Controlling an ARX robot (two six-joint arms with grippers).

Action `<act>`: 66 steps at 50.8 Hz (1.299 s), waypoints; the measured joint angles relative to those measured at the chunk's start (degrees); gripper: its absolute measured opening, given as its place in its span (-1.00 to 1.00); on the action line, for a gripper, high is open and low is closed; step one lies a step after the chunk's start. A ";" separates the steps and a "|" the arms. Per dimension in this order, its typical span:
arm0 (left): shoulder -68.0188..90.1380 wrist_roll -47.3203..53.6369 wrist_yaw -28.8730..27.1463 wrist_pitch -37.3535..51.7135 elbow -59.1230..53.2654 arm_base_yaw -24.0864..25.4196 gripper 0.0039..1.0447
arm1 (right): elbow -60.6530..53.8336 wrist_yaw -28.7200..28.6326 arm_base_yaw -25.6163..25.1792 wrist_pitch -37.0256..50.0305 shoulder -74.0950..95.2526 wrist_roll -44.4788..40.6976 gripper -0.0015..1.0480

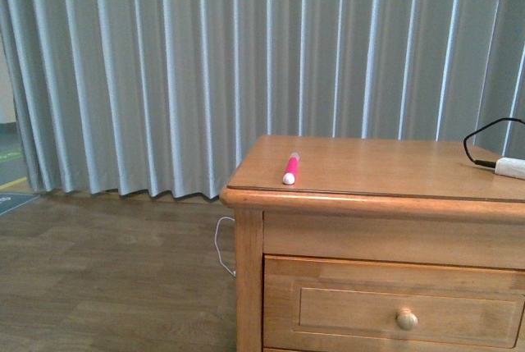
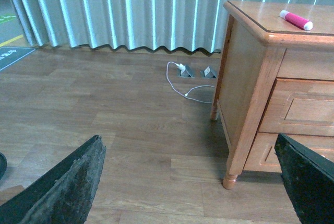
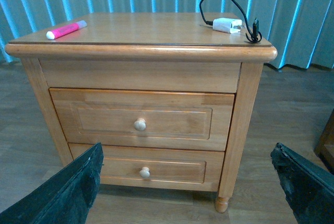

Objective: Place pink marker in drawer with both arms

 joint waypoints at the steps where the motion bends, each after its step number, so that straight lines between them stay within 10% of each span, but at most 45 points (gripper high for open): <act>1: 0.00 0.00 0.00 0.00 0.00 0.00 0.88 | 0.00 0.00 0.00 0.00 0.00 0.00 0.83; 43: 0.00 0.00 0.04 0.00 0.00 0.00 0.88 | 4.81 -2.32 0.24 -9.27 9.38 -0.42 0.83; 66: 0.00 0.00 0.00 0.00 0.00 0.00 0.88 | 23.26 5.77 13.38 27.91 73.07 4.50 0.83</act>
